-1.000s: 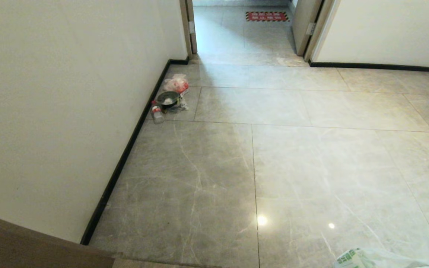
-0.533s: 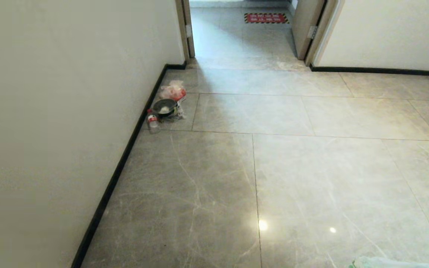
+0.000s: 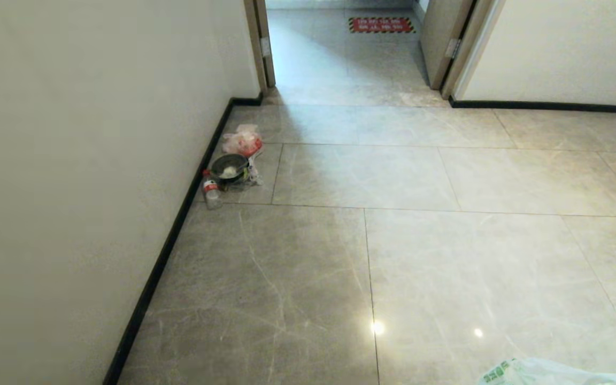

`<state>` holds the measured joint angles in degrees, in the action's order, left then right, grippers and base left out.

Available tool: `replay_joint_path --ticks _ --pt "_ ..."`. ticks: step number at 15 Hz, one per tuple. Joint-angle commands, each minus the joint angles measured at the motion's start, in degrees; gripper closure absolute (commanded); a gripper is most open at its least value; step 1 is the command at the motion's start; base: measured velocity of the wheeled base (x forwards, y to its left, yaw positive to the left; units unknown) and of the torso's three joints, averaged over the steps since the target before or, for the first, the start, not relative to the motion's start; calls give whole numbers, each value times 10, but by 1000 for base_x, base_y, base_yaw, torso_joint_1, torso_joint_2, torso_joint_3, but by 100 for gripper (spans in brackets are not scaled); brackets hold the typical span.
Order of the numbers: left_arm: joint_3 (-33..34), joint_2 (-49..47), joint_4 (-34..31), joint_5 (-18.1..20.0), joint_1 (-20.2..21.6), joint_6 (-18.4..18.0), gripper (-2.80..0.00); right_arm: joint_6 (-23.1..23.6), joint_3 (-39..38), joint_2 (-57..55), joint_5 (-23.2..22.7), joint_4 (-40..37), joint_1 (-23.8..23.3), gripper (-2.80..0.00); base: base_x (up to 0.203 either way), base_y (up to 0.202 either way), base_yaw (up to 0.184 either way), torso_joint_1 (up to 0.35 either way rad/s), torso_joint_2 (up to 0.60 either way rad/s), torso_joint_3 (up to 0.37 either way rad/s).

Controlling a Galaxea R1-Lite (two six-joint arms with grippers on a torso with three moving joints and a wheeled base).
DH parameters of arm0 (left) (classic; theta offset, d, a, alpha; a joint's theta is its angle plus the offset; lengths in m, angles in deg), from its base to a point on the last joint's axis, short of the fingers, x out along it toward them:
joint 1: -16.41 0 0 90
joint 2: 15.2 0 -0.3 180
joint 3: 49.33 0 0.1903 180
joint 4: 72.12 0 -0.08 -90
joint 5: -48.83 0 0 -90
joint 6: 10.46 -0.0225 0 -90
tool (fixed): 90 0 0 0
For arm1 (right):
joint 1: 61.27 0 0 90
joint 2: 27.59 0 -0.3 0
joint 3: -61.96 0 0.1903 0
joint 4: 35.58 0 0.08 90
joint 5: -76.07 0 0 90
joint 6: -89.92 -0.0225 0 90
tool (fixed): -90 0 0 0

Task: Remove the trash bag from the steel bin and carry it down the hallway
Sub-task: Put the trash bag at the door

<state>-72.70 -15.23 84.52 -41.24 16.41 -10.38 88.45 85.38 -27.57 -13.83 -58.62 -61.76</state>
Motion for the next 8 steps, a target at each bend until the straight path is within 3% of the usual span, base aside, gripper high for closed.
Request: replay_joint_path --ticks 1,8 --pt "0 0 0 0 0 0 0 0 0 0 0 0 0 0 193 0 0 -1 -2 6" --pt "0 0 0 0 0 1 0 0 0 0 0 0 0 0 184 0 -3 2 2 2"
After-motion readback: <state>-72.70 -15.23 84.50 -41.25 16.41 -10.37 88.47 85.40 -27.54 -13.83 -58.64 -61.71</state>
